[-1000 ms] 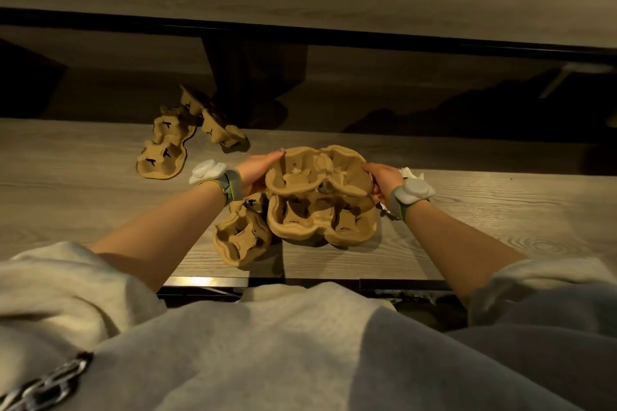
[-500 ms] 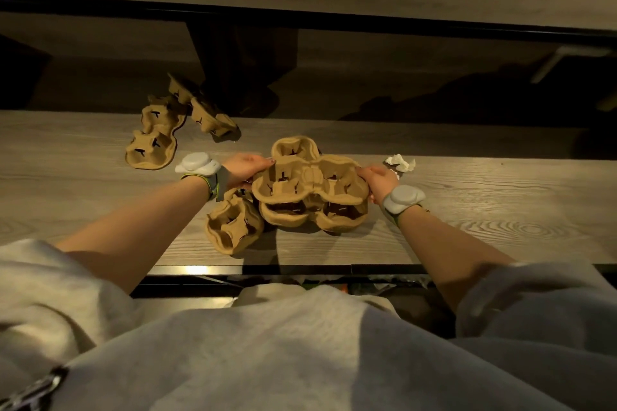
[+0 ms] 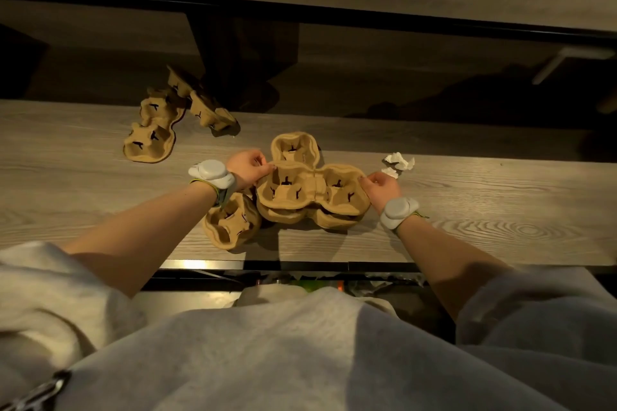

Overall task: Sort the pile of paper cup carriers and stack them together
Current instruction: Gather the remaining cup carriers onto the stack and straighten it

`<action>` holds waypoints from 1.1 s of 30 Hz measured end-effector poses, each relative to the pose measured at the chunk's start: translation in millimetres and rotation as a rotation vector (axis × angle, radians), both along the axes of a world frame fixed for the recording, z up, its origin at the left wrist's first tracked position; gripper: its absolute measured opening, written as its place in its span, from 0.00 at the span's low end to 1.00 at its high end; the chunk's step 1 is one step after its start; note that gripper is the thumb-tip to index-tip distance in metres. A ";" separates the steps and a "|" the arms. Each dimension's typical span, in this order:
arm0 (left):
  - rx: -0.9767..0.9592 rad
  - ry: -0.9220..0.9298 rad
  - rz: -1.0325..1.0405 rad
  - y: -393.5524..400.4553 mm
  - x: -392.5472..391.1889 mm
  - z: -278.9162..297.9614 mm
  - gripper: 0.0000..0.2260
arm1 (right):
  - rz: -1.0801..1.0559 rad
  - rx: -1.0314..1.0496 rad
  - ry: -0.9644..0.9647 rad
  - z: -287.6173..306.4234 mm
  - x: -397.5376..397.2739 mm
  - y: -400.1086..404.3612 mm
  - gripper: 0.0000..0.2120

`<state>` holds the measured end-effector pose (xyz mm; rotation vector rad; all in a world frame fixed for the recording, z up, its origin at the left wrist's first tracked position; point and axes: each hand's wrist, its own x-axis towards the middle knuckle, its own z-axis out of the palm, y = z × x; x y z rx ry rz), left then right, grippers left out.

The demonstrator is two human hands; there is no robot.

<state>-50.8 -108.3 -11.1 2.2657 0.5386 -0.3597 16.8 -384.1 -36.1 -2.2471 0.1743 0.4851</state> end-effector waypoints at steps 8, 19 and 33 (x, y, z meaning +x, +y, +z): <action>0.062 -0.056 -0.052 2.5 3.0 -9.7 0.09 | 0.079 -0.083 -0.032 -5.0 1.5 -3.6 0.13; 0.112 0.122 -0.090 8.6 9.7 -28.0 0.25 | 0.061 -0.116 0.082 -25.8 -3.2 14.8 0.24; 0.032 0.051 -0.071 35.4 19.1 -37.4 0.20 | 0.095 -0.165 0.017 -31.7 15.3 42.4 0.24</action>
